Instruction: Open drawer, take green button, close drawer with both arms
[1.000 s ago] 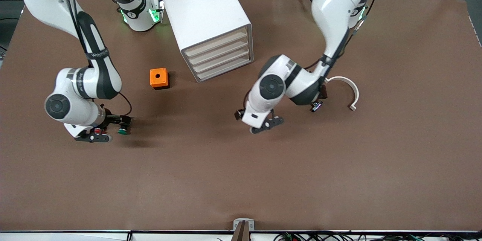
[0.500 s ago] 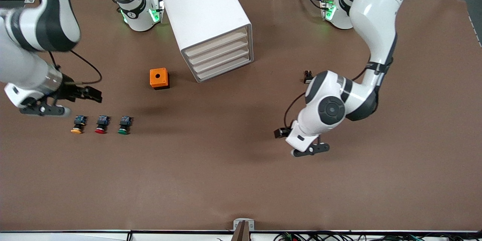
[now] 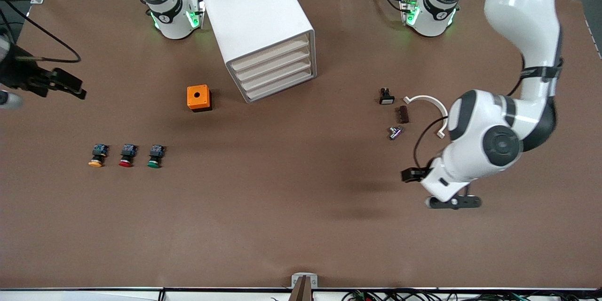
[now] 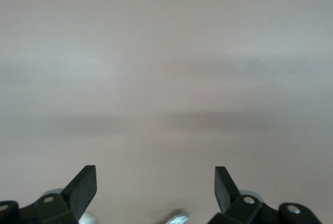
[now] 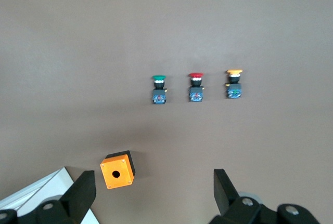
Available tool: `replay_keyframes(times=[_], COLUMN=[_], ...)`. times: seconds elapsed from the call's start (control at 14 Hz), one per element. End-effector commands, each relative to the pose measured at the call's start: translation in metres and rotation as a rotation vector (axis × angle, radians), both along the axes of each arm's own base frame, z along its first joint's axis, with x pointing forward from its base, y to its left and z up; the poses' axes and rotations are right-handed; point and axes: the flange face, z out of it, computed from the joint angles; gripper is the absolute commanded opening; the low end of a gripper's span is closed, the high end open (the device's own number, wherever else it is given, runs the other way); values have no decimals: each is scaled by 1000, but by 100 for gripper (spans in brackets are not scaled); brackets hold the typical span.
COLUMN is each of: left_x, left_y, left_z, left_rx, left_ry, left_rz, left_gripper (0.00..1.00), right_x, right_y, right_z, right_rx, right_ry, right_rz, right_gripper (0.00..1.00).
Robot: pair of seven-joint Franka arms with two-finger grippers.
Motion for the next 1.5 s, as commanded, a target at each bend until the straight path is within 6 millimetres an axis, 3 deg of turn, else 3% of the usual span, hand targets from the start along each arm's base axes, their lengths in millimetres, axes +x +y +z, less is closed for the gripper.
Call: replay_keyframes(times=[0.0, 0.21, 0.36, 0.57, 0.93, 1.14, 1.43], left_x=[-20, -47, -69, -95, -132, -148, -154], left_y=[31, 78, 94, 114, 106, 105, 105], left_z=[55, 123, 163, 204, 247, 258, 263], left_rx=[47, 58, 63, 48, 32, 6, -17], left_ry=[36, 66, 79, 84, 80, 54, -37], left_rz=[-32, 30, 51, 48, 41, 53, 67], left_gripper=[100, 100, 100, 100, 100, 100, 100], right_x=[3, 3, 4, 4, 3, 3, 4], right_y=[-16, -18, -14, -14, -29, -26, -22], right_z=[25, 28, 26, 26, 27, 30, 29], right_rx=[-12, -5, -5, -5, -4, -5, -5], right_ry=[-9, -16, -14, -13, -14, -22, -24], right_rz=[-26, -32, -27, -29, -53, -47, -41], right_gripper=[100, 100, 100, 100, 100, 100, 100])
